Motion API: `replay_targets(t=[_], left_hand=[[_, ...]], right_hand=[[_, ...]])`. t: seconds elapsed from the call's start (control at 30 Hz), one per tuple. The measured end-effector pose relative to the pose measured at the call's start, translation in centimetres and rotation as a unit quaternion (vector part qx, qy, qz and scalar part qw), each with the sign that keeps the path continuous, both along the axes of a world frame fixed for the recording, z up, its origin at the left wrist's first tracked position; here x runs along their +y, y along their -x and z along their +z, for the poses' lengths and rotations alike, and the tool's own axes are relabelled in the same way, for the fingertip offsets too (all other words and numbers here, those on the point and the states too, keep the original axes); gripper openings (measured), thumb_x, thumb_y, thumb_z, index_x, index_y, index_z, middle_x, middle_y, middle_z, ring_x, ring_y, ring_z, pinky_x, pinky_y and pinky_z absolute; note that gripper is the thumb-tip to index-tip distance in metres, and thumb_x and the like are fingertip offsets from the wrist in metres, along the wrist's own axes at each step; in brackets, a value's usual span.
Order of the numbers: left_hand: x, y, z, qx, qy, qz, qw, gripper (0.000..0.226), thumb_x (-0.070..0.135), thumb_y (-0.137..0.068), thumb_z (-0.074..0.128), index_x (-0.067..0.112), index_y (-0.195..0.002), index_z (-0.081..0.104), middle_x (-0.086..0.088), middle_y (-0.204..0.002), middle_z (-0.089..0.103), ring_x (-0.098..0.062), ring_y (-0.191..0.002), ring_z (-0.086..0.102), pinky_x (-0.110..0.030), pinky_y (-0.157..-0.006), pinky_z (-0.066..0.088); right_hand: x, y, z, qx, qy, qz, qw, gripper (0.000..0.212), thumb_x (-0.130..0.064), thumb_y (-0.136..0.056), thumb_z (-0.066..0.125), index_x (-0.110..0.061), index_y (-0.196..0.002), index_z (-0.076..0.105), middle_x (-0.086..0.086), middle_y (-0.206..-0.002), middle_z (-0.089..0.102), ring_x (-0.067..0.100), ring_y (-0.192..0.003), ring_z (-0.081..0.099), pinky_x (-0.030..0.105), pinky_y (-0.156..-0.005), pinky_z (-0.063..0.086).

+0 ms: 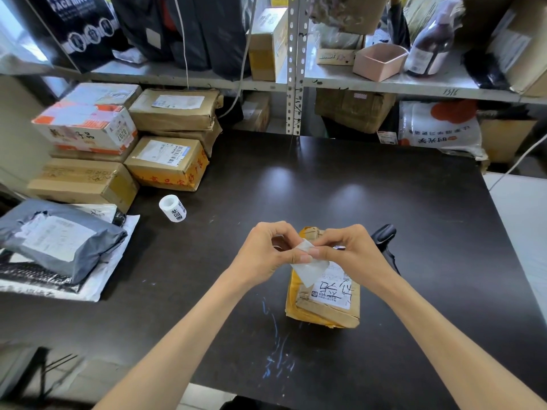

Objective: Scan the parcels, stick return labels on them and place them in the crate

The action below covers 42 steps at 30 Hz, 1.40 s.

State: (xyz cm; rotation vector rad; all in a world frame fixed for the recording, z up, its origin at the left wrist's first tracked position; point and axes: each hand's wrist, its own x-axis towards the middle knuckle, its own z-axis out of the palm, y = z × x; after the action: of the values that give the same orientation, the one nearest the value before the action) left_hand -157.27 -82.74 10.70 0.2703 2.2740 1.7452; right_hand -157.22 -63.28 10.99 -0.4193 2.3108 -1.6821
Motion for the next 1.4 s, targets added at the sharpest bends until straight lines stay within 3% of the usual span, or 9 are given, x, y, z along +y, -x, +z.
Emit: replay_targets(t=[0.2, 0.4, 0.53, 0.8, 1.0, 1.1, 1.17, 1.3, 1.4], left_hand=[[-1.5, 0.0, -0.5, -0.008, 0.029, 0.027, 0.999, 0.019, 0.001, -0.071, 0.083, 0.006, -0.084, 0.071, -0.009, -0.089, 0.074, -0.025, -0.083, 0.071, -0.038, -0.078, 0.059], [-1.7, -0.1, -0.7, 0.006, 0.022, 0.032, 0.999, 0.018, 0.010, -0.070, 0.086, 0.009, -0.085, 0.075, -0.004, -0.081, 0.073, -0.020, -0.075, 0.070, -0.030, -0.071, 0.055], [-2.1, 0.3, -0.9, 0.003, 0.027, 0.039, 0.999, 0.019, 0.009, -0.068, 0.087, 0.006, -0.079, 0.072, -0.001, -0.078, 0.071, -0.019, -0.073, 0.069, -0.028, -0.069, 0.054], [-4.6, 1.6, -3.4, 0.012, 0.093, 0.096, 0.991, 0.026, 0.010, -0.071, 0.085, 0.018, -0.064, 0.061, 0.006, -0.067, 0.062, -0.010, -0.064, 0.059, -0.023, -0.063, 0.045], [-3.5, 2.7, -6.4, -0.058, 0.300, 0.072, 0.950, 0.037, 0.029, -0.086, 0.071, 0.015, -0.119, 0.060, -0.006, -0.115, 0.059, -0.021, -0.105, 0.059, -0.030, -0.090, 0.048], [-1.3, 2.2, -6.0, 0.053, 0.398, 0.127, 0.907, 0.048, 0.037, -0.087, 0.067, 0.017, -0.128, 0.051, -0.006, -0.123, 0.045, -0.023, -0.114, 0.044, -0.030, -0.090, 0.042], [0.5, 1.6, -5.1, 0.102, 0.364, 0.159, 0.912, 0.031, 0.045, -0.089, 0.062, 0.019, -0.106, 0.059, 0.004, -0.104, 0.054, -0.014, -0.097, 0.050, -0.025, -0.075, 0.043], [4.1, 2.1, -2.5, -0.235, 0.029, 0.165, 0.958, 0.046, 0.054, -0.087, 0.061, 0.010, -0.074, 0.067, 0.002, -0.066, 0.064, -0.011, -0.052, 0.060, -0.023, -0.051, 0.051], [4.8, 2.6, -1.8, -0.283, -0.055, 0.167, 0.943, 0.021, 0.024, -0.088, 0.069, 0.006, -0.076, 0.067, -0.006, -0.068, 0.066, -0.009, -0.049, 0.062, -0.018, -0.049, 0.053]], right_hand=[[0.6, 0.3, -0.1, -0.030, 0.005, -0.102, 0.994, 0.010, -0.006, -0.088, 0.068, -0.009, -0.081, 0.074, 0.006, -0.069, 0.071, 0.016, -0.064, 0.067, 0.029, -0.066, 0.055], [-2.2, -0.8, 0.2, 0.123, -0.170, -0.062, 0.976, 0.031, -0.046, -0.068, 0.081, -0.020, -0.083, 0.073, -0.009, -0.077, 0.067, 0.007, -0.071, 0.062, 0.021, -0.063, 0.050], [-2.3, 0.2, 0.4, 0.133, -0.146, -0.071, 0.978, 0.003, -0.020, -0.081, 0.077, -0.018, -0.080, 0.076, -0.010, -0.075, 0.069, 0.006, -0.070, 0.063, 0.028, -0.066, 0.052], [0.0, 2.7, -0.5, 0.009, -0.051, -0.268, 0.962, 0.017, -0.011, -0.091, 0.063, -0.013, -0.074, 0.065, 0.002, -0.064, 0.065, 0.013, -0.056, 0.060, 0.028, -0.057, 0.050], [0.8, 1.8, -1.8, 0.046, -0.148, -0.312, 0.937, 0.015, -0.019, -0.089, 0.067, -0.020, -0.074, 0.067, -0.008, -0.069, 0.065, 0.009, -0.068, 0.063, 0.025, -0.062, 0.048], [0.6, 1.1, -2.2, 0.094, -0.206, -0.287, 0.931, 0.014, -0.023, -0.090, 0.065, -0.017, -0.077, 0.067, -0.008, -0.072, 0.065, 0.010, -0.070, 0.061, 0.028, -0.064, 0.049], [0.3, 0.6, -2.2, 0.163, -0.258, -0.269, 0.913, 0.017, -0.022, -0.090, 0.065, -0.017, -0.075, 0.062, -0.009, -0.071, 0.060, 0.008, -0.064, 0.056, 0.022, -0.056, 0.042], [-0.5, -0.3, -2.4, 0.370, -0.356, -0.191, 0.837, 0.018, -0.015, -0.087, 0.071, -0.010, -0.071, 0.062, 0.000, -0.067, 0.056, 0.017, -0.054, 0.053, 0.029, -0.041, 0.041], [-0.5, -0.9, -3.3, 0.456, -0.394, -0.124, 0.788, 0.014, -0.010, -0.080, 0.077, -0.010, -0.074, 0.065, 0.003, -0.068, 0.057, 0.019, -0.057, 0.053, 0.032, -0.042, 0.045]])
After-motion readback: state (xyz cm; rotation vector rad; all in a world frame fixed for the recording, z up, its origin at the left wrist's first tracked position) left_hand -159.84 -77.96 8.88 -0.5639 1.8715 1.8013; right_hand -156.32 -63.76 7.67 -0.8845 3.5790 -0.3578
